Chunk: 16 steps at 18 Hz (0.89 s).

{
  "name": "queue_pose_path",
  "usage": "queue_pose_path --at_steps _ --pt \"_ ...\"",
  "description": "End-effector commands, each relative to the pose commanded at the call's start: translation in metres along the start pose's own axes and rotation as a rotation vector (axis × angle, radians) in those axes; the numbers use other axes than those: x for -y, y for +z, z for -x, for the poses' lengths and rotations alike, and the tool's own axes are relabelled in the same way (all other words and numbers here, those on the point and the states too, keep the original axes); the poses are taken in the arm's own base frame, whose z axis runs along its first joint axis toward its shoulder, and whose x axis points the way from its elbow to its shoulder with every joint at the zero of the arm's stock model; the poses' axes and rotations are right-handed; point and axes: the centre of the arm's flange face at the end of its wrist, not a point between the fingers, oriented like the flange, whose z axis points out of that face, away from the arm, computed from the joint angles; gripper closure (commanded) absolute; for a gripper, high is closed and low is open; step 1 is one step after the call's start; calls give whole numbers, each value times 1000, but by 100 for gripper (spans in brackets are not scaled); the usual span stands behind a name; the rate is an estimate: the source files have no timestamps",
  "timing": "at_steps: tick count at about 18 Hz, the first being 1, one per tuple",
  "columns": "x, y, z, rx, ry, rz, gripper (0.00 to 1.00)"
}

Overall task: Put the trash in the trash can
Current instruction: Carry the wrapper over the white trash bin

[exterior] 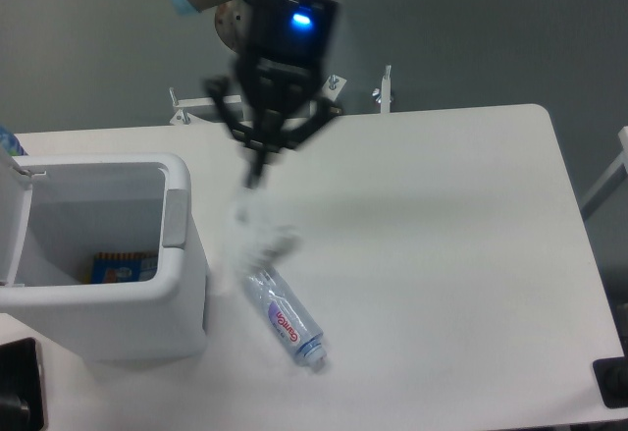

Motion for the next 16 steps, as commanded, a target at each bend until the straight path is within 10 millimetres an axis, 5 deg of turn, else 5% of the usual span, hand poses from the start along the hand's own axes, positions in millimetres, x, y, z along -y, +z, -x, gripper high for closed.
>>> queue_pose_path --at_steps 4,9,16 --pt "-25 28 -35 -60 144 59 97" --pt "-71 68 -48 -123 327 153 97" --pt "-78 84 -45 -130 388 182 94"
